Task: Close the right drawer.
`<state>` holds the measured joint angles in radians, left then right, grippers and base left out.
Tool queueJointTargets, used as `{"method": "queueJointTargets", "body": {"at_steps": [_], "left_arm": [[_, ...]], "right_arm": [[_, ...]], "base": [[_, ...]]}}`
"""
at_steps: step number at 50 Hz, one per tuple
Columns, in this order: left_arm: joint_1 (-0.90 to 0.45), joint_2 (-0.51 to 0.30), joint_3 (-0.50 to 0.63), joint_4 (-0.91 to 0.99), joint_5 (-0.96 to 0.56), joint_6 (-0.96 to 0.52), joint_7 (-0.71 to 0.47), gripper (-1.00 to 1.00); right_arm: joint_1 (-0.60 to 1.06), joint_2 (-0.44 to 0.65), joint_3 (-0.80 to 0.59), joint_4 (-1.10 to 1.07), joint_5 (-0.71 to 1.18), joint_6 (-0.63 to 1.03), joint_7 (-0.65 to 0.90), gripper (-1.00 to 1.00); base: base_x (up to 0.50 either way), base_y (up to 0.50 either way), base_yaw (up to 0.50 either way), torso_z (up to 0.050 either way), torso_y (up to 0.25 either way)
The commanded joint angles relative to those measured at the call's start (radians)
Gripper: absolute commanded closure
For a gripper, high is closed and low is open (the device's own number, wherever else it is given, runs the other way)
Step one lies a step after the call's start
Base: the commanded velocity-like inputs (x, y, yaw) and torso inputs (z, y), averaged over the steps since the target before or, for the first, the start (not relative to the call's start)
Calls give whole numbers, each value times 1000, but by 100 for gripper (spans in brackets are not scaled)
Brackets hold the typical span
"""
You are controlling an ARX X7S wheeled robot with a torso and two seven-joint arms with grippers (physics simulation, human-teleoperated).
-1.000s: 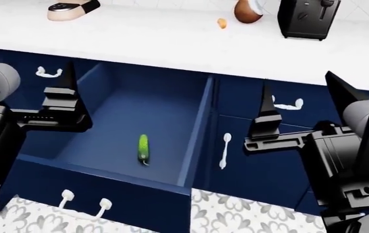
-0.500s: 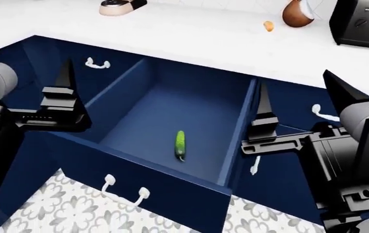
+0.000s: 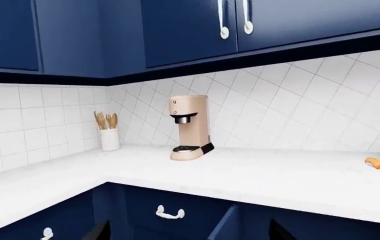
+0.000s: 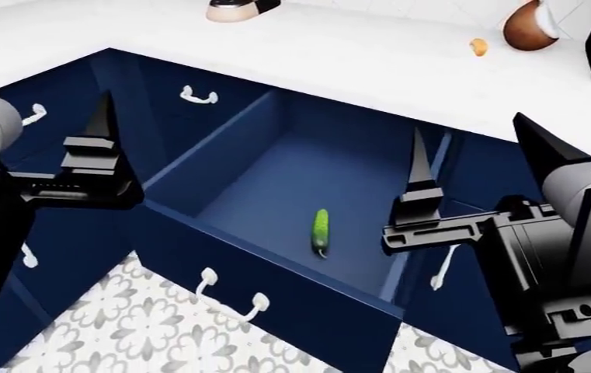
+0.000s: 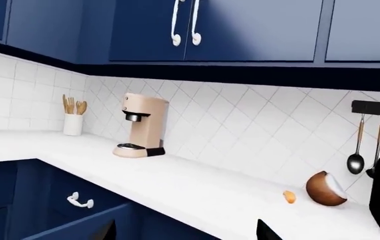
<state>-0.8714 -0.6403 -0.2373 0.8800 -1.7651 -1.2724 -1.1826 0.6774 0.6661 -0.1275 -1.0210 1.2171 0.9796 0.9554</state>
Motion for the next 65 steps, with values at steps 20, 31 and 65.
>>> {"method": "queueJointTargets", "body": {"at_steps": [20,31,65], "left_arm": [[-7,-20,21,4,-20,34,-14,-100],[-5,-24,26,7,-16,41,-11,-100],[-11,-46,39,11,-21,67,-15,-100]], "right_arm": [[-9,20,-3,15,32,-59,9,-100],[-3,33,-5,-3,12,-84,1,-100],[36,70,-90,-10,-7,-77,36,-100]], "base": [[236,-441,0,0,0],[432,-59,0,0,0],[49,16,397,0,0]]}}
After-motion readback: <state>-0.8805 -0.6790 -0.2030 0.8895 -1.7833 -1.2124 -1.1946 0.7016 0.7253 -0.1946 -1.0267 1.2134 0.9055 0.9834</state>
